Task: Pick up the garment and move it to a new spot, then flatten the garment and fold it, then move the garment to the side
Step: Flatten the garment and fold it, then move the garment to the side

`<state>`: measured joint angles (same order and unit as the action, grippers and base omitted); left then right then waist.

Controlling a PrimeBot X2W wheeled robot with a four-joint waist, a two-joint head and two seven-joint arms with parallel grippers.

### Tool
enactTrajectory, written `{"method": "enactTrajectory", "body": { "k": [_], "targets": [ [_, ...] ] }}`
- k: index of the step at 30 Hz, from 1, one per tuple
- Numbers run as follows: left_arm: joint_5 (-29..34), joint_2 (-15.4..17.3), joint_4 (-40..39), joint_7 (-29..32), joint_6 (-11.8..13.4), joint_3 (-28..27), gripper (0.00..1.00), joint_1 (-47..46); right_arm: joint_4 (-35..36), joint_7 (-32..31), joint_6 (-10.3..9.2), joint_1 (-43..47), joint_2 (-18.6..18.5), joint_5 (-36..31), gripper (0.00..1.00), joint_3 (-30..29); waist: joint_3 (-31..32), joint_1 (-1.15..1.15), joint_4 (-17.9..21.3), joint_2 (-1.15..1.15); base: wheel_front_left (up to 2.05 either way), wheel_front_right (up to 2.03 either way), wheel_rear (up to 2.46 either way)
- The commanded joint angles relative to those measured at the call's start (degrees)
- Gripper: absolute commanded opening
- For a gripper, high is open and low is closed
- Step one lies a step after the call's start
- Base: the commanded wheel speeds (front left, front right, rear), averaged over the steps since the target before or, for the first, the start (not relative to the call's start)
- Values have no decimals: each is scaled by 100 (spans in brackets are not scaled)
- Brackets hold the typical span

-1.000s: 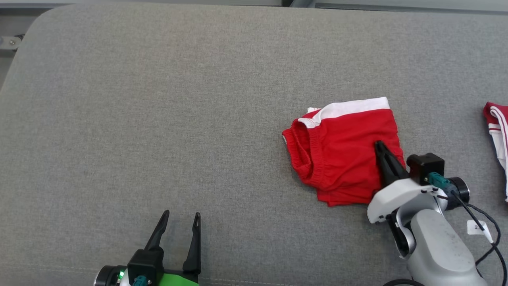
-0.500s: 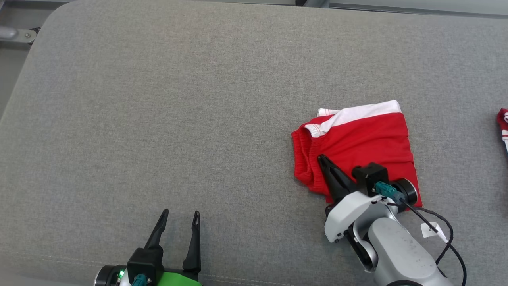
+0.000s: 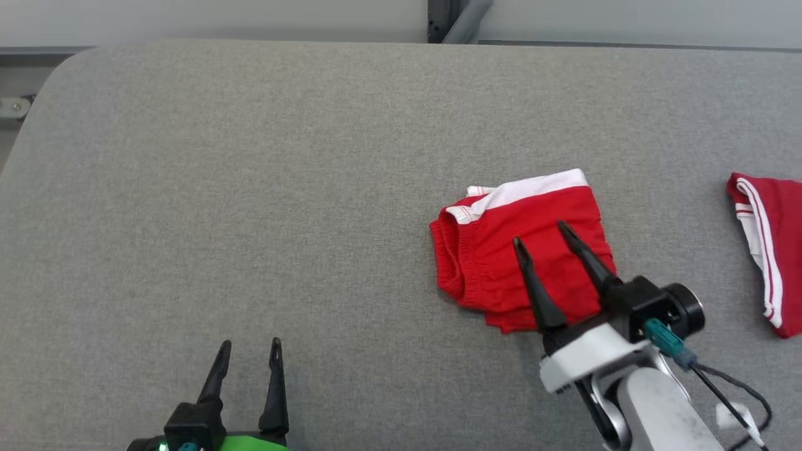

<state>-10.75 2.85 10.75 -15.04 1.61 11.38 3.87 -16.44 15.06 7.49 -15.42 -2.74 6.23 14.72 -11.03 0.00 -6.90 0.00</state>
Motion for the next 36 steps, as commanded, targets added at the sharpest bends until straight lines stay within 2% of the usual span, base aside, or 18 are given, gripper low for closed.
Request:
{"method": "enactTrajectory", "body": {
  "k": [1, 5, 6, 8, 16, 22, 27, 30, 36],
  "targets": [
    [-22, 10, -50, -14, 31, -117, 100, 106, 308, 14, -1, 394, -29, -273, 100, -225, 330, 0, 331, 0, 0, 0, 0],
    [-6, 11, -78, -14, -38, -325, 100, 235, 1084, 14, -2, 1187, -27, -581, 100, -1000, 606, 0, 568, 0, 0, 0, 0],
    [1, 10, -32, -14, -47, -385, 100, 309, 1276, 14, -2, 1582, -101, -698, 100, -1367, 771, 0, 663, 0, 0, 0, 0],
    [5, 10, -44, -14, -60, -432, 100, 393, 1402, 14, -2, 1879, -129, -767, 100, -1699, 933, 0, 763, 0, 0, 0, 0],
    [22, 11, -97, -14, -153, -550, 100, 574, 979, 15, -3, 2578, -331, -880, 100, -2449, 1214, 0, 938, 0, 0, 0, 0],
    [-5, 11, -165, -14, -207, -523, 100, 662, 677, 14, -5, 2586, -229, -817, 100, -2875, 1305, 0, 904, 0, 0, 0, 0],
    [-36, 11, -244, -14, -179, -468, 100, 659, 353, 15, -2, 2223, -264, -521, 100, -2625, 1300, 0, 804, 0, 0, 0, 0],
    [-49, 11, -272, -14, -163, -363, 100, 659, -172, -42, -4, 1717, -510, -102, 100, -2142, 1230, 0, 696, 0, 0, 0, 0],
    [81, 11, -91, -14, -21, -186, 100, 480, -1004, -1582, -2, 260, -1013, 1140, 100, -1019, 951, 0, 388, 0, 0, 0, 0]
  ]
}}
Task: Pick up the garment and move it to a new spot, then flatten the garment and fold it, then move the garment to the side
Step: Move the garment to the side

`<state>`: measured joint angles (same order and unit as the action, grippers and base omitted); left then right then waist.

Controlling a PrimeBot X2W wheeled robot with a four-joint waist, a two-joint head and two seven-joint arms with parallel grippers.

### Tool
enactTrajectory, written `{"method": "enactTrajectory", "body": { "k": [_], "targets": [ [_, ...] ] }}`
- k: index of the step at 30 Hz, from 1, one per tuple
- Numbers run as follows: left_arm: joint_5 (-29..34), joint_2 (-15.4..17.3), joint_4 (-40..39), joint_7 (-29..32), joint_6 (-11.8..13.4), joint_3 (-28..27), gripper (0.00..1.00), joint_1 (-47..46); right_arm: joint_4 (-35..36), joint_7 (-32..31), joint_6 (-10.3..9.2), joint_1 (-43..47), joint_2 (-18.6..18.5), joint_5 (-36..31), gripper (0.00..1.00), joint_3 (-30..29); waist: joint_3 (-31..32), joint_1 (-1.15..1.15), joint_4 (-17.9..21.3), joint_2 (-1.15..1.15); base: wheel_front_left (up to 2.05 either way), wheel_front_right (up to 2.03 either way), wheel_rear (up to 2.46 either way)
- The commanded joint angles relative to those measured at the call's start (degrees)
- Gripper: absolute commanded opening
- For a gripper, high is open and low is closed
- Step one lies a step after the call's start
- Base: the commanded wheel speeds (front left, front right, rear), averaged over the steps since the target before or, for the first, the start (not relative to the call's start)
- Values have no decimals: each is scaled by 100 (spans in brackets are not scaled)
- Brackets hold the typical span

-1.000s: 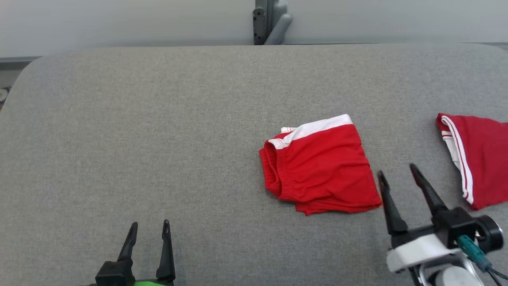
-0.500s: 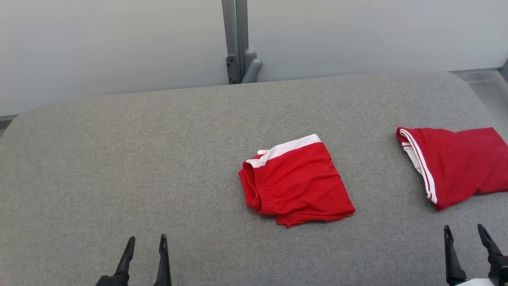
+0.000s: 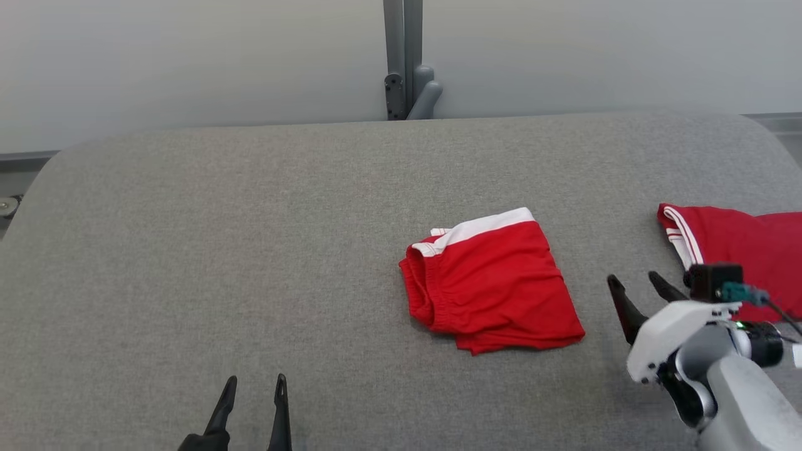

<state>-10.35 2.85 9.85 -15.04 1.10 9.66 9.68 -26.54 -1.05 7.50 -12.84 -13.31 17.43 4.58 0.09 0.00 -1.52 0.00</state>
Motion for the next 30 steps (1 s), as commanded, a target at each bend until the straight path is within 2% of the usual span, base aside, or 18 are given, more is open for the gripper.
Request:
{"method": "enactTrajectory", "body": {
  "k": [1, 3, 6, 12, 16, 22, 23, 24, 30],
  "targets": [
    [76, 12, 45, -14, 35, 29, 100, -153, -109, -223, -3, -234, 7, 340, 100, 118, -238, 0, -213, 0, 0, 0, 0],
    [122, 11, 123, -14, 24, 104, 100, -243, -377, -638, -4, -623, -200, 699, 100, 357, -351, 0, -366, 0, 0, 0, 0],
    [120, 12, 181, -14, 62, 166, 100, -402, -841, -1074, -3, -1079, -202, 1275, 100, 530, -506, 0, -589, 0, 0, 0, 0],
    [154, 10, 207, -14, 14, 306, 100, -636, -1890, -1373, -2, -1653, -126, 1962, 100, 555, -780, 0, -953, 0, 0, 0, 0],
    [173, 10, 198, -14, 16, 331, 100, -720, -2400, -1445, -2, -1859, -17, 2294, 100, 627, -872, 0, -1036, 0, 0, 0, 0],
    [189, 10, 193, -14, 15, 304, 100, -764, -2483, -1612, -2, -1939, 49, 2861, 100, 994, -917, 0, -952, 0, 0, 0, 0],
    [181, 10, 193, -14, 7, 306, 100, -776, -2477, -1642, -2, -1950, 31, 2923, 36, 1086, -920, 0, -919, 0, 0, 0, 0],
    [172, 10, 190, -14, 10, 311, 100, -782, -2471, -1661, -2, -1968, 10, 2991, 0, 1154, -925, 0, -880, 0, 0, 0, 0],
    [63, 10, 84, -14, 83, 258, 100, -806, -2050, -1609, -2, -2338, -377, 3151, 0, 1644, -1022, 0, -463, 0, 0, 0, 0]
  ]
}}
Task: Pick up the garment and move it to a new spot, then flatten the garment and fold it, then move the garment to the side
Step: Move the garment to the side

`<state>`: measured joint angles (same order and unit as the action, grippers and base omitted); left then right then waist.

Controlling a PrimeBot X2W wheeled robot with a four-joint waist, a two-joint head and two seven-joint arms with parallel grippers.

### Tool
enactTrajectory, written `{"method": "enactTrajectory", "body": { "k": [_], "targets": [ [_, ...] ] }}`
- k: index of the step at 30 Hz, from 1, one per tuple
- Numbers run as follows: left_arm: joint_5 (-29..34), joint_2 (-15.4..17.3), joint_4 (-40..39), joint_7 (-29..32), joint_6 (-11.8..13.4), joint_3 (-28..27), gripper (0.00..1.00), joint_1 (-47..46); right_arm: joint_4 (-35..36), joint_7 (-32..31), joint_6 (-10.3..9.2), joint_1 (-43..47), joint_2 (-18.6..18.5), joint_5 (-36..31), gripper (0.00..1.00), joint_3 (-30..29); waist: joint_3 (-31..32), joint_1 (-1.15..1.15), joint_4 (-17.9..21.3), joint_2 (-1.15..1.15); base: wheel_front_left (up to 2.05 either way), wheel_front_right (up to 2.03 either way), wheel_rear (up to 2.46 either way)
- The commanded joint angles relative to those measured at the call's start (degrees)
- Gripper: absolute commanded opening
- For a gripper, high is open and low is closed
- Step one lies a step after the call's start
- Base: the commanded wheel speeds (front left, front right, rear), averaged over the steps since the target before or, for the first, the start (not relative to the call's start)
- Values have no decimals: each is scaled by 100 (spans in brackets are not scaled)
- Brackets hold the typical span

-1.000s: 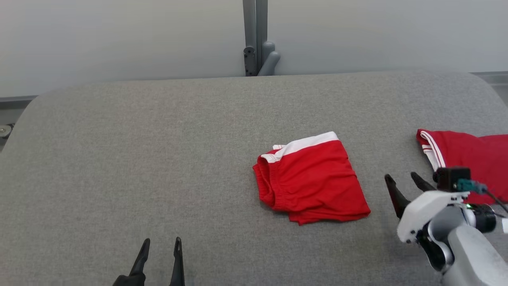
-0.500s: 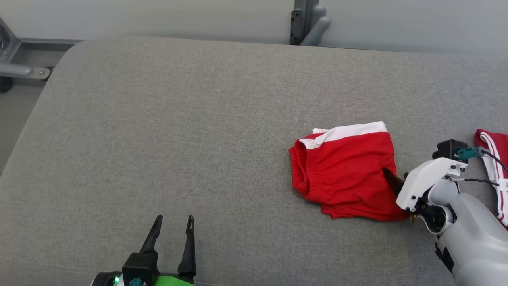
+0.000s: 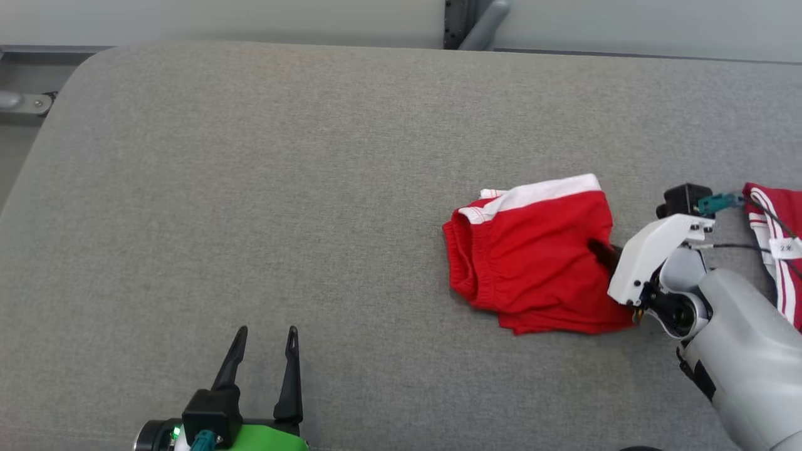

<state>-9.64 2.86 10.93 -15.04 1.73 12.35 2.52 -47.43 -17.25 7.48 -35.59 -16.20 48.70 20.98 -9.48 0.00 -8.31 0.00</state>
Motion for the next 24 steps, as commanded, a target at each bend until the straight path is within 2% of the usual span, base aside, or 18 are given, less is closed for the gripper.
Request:
{"method": "enactTrajectory", "body": {
  "k": [1, 4, 5, 8, 15, 19, 24],
  "targets": [
    [-26, 9, -49, -14, 32, -44, 100, -81, 187, -28, 1, -132, -133, 52, 0, 127, -81, 0, 330, 0, 0, 0, 0],
    [-29, 10, -89, -14, 36, -67, 100, -76, 621, -79, -1, -198, -453, 120, 0, 336, -106, 0, 623, 0, 0, 0, 0],
    [-29, 10, -89, -14, 36, -67, 100, -76, 621, -79, -1, -198, -453, 120, 0, 336, -106, 0, 623, 0, 0, 0, 0],
    [17, 10, -119, -14, 12, -81, 100, -94, 1110, -276, -1, -155, -898, 218, 0, 471, -123, 0, 872, 0, 0, 0, 0],
    [64, 11, -212, -14, -60, -21, 100, -266, 1913, -1009, 0, -241, -1860, 188, 0, 251, -416, 0, 1223, 0, 0, 0, 0],
    [153, 11, -125, -14, -142, 49, 100, -348, 1905, -1411, 0, -350, -2111, -4, 0, -54, -557, 0, 1222, 0, 0, 0, 0],
    [267, 13, -84, -14, -236, 71, 100, -409, 1561, -1857, -1, -514, -2410, -342, 0, -572, -724, 0, 1005, 0, 0, 0, 0]
  ]
}}
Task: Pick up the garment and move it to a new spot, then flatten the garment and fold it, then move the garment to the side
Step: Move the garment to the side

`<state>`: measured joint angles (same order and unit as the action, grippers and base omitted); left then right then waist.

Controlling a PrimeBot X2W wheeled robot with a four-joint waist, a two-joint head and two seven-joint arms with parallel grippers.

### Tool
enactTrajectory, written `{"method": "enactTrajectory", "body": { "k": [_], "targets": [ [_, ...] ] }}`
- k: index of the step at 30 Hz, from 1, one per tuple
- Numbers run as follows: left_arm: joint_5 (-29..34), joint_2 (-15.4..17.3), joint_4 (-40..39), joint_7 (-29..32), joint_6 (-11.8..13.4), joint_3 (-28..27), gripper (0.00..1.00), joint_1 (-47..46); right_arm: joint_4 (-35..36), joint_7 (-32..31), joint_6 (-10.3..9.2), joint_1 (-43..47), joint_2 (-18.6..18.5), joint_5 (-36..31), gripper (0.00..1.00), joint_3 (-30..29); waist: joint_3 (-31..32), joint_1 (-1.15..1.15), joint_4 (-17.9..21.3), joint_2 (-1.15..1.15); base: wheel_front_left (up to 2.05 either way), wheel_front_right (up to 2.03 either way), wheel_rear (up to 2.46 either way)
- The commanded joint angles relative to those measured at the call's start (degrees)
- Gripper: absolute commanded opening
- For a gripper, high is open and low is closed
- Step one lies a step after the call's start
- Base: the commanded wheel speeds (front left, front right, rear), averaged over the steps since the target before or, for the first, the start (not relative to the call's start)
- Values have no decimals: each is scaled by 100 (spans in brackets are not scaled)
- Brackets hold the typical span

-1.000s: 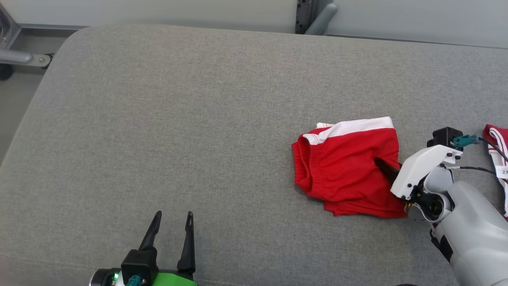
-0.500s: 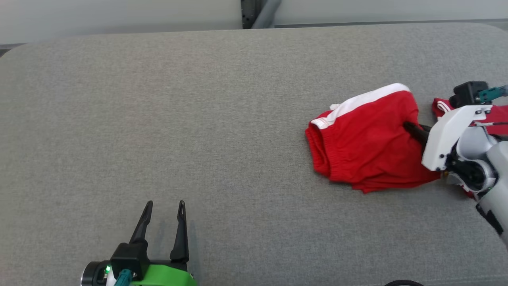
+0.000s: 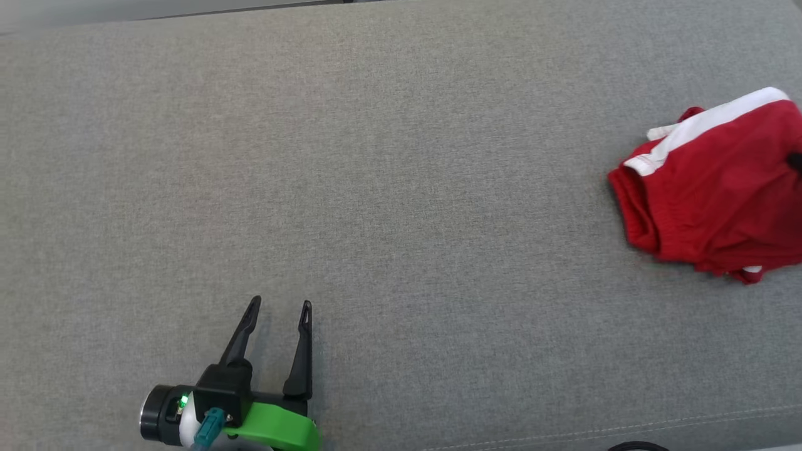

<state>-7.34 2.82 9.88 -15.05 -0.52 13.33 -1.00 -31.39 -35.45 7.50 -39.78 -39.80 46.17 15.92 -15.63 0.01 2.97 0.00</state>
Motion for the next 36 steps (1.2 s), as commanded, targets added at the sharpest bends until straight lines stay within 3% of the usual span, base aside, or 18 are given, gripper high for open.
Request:
{"method": "enactTrajectory", "body": {
  "k": [1, 4, 7, 8, 9, 14, 18, 22, 29, 36],
  "targets": [
    [74, 17, 37, -13, -31, -41, 100, -57, -142, -98, -3, -108, -116, -182, 0, -169, -137, -1, -175, 0, 0, 0, 0],
    [166, 23, 84, -13, -91, -112, 100, -7, -576, -96, -3, -89, -218, -584, 0, -441, -168, -1, -333, 0, 0, 0, 0],
    [223, 24, 80, -13, -125, -197, 100, 67, -1055, 240, -3, -4, -96, -1189, 0, -690, -168, -1, -447, 0, 0, 0, 0],
    [245, 22, 65, -13, -138, -247, 100, 86, -1366, 761, -5, 32, -42, -1699, 22, -870, -183, -1, -504, 0, 0, 0, 0],
    [249, 21, 54, -13, -147, -266, 100, 100, -1514, 1012, -6, 45, 102, -1872, 100, -989, -184, -1, -517, 0, 0, 0, 0],
    [164, 17, 41, -13, -87, -347, 100, 211, -1876, 2233, -7, 163, 514, -2672, 100, -1280, -107, -1, -482, 0, 0, 0, 0],
    [22, 17, 57, -13, -17, -400, 100, 306, -1559, 3450, -6, 380, 792, -2900, 100, -1466, 120, -1, -390, 0, 0, 0, 0],
    [-124, 17, 102, -13, 72, -507, 100, 478, -885, 4286, -7, 874, 908, -2976, 100, -1380, 499, -1, -243, 0, 0, 0, 0],
    [-212, 17, 135, -13, 120, -696, 100, 786, 183, 4690, -6, 2083, 1084, -2989, 100, -1494, 1114, -1, -165, 0, 0, 0, 0],
    [-192, 15, 106, -13, 97, -872, 100, 1016, 1174, 5004, -6, 3554, 1993, -3328, 100, -1910, 1536, -1, -231, 0, 0, 0, 0]
  ]
}}
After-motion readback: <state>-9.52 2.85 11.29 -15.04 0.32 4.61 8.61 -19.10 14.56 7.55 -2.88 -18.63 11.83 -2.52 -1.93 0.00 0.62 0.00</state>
